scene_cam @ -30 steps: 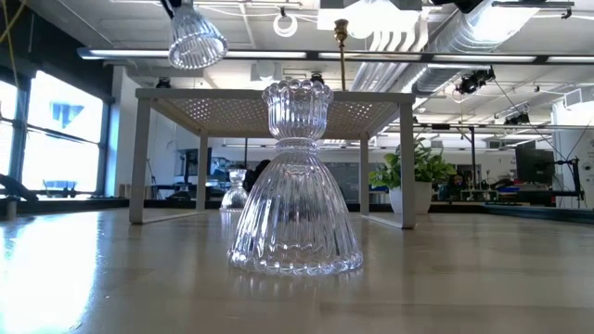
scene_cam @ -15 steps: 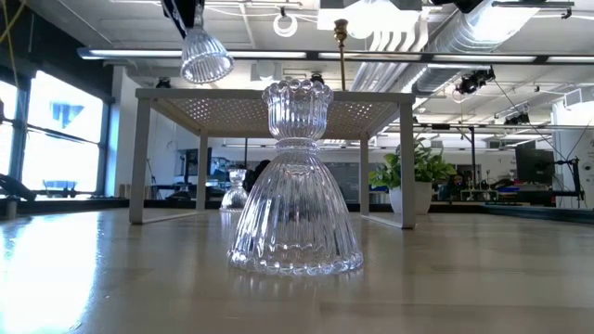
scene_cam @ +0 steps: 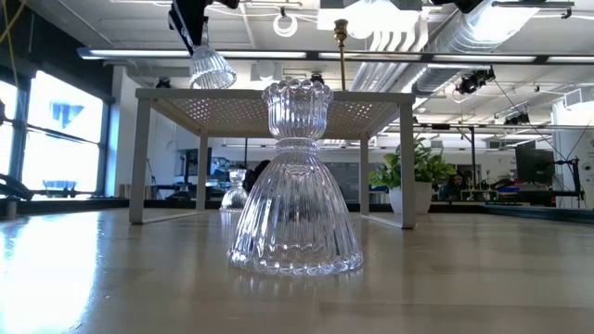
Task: Pick & Place candle stick holders
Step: Put the middle left transparent glass candle holder on the shelf
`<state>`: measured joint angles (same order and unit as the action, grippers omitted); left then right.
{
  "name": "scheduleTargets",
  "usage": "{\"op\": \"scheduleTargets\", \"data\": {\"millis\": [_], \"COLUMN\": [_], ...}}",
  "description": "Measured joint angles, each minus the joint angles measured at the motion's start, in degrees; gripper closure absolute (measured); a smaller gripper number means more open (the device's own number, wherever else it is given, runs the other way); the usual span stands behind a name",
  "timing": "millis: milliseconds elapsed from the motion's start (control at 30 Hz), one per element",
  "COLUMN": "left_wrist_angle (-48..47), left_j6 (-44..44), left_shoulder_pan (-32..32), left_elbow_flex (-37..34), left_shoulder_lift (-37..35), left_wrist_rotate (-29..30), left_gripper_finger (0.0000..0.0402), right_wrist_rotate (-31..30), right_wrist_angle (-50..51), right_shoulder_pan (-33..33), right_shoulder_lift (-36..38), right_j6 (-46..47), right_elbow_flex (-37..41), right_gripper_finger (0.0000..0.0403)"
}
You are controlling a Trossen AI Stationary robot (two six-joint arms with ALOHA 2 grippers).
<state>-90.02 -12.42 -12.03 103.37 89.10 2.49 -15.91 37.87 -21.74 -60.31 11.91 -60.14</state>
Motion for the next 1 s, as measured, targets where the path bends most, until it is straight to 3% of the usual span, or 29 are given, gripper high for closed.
{"op": "scheduleTargets", "data": {"millis": [467, 1000], "left_wrist_angle": [0.22, 1.22], "left_j6": [3.67, 6.23], "left_shoulder_pan": [-8.75, -9.00], "left_elbow_flex": [-0.13, 0.02], "left_shoulder_lift": [1.17, 4.70], "left_wrist_rotate": [0.81, 2.85], "left_gripper_finger": [0.0241, 0.0241], "right_wrist_rotate": [-0.01, -0.01], "right_wrist_angle": [0.00, -0.02], "right_shoulder_pan": [-0.02, -0.01], "right_shoulder_lift": [0.00, 0.00], "right_j6": [-0.01, -0.01], "right_elbow_flex": [0.00, 0.00], "right_gripper_finger": [0.0178, 0.0178]}}
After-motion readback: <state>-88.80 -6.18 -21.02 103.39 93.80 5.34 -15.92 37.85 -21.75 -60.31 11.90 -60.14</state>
